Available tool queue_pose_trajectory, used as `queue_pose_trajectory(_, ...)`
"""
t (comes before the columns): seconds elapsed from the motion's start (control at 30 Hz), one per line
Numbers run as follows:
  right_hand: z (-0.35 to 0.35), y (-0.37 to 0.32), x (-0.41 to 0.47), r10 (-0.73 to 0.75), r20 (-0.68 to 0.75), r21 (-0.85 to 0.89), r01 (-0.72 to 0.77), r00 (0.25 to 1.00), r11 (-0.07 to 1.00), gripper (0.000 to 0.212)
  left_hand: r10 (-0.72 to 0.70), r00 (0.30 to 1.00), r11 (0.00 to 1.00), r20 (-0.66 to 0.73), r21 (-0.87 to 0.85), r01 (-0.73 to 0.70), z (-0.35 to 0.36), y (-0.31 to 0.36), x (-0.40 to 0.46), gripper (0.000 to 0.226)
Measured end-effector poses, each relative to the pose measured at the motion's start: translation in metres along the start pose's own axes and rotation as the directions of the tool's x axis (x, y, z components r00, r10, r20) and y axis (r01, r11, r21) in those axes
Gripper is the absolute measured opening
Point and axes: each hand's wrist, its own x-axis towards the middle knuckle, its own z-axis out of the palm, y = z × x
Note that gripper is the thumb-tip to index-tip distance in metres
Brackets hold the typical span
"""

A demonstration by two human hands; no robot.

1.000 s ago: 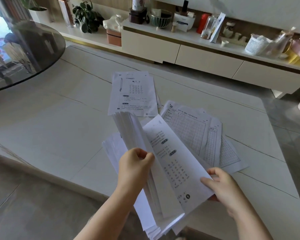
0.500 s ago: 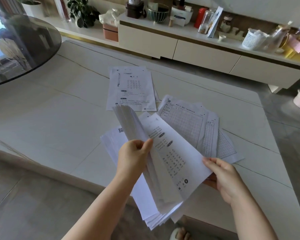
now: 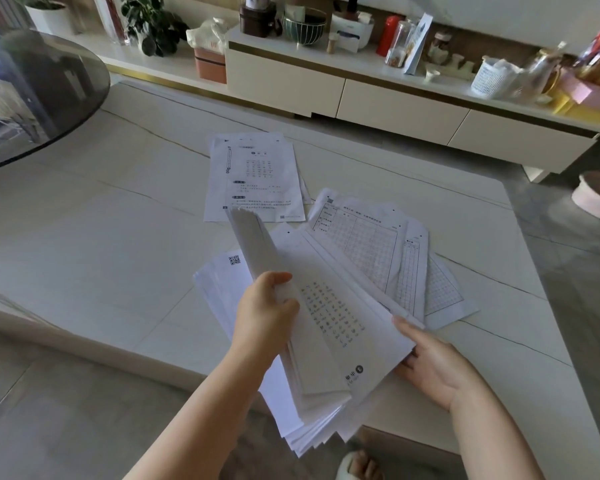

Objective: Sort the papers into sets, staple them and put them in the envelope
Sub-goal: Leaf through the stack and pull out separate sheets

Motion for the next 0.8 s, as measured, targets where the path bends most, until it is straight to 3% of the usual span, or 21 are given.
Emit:
queue_pose_trajectory(0.1, 0.004, 0.005, 0.001, 0.004, -0.044, 0.028, -0.003, 0.999, 1.000, 0.029, -0.001, 1.000, 0.997, 0.019, -0.079, 0.002, 0.001, 0.001, -0.001, 0.060)
queue_pose_trajectory(0.17, 0.005, 0.007, 0.000, 0.009, 0.005, -0.003, -0.009, 1.000, 1.000, 0.026, 0.005, 0.999, 0.994, 0.032, -0.114, -0.001, 0.003, 0.001, -0.002, 0.066)
queue_pose_trajectory(0.4, 0.008, 0.019, -0.015, 0.072, 0.128, -0.435, -0.009, 0.989, 0.900, 0.019, -0.004, 0.996, 0.996, 0.095, -0.085, 0.012, 0.007, 0.002, -0.002, 0.047)
queue_pose_trajectory(0.53, 0.009, 0.017, -0.012, -0.220, -0.064, -0.523, 0.155, 0.973, 0.838, 0.013, -0.009, 0.998, 0.994, 0.064, -0.107, 0.016, 0.004, 0.004, 0.000, 0.042)
queue_pose_trajectory(0.67, 0.005, 0.008, 0.005, -0.552, -0.252, -0.572, 0.338, 0.795, 0.747, 0.008, 0.005, 0.999, 0.994, 0.048, -0.111, 0.000, -0.002, 0.004, 0.001, 0.039)
queue_pose_trajectory(0.8, 0.011, -0.019, 0.008, -0.671, -0.260, -0.550, 0.464, 0.695, 0.694, 0.012, 0.025, 0.997, 0.994, 0.067, -0.112, -0.018, -0.009, 0.004, -0.001, 0.037)
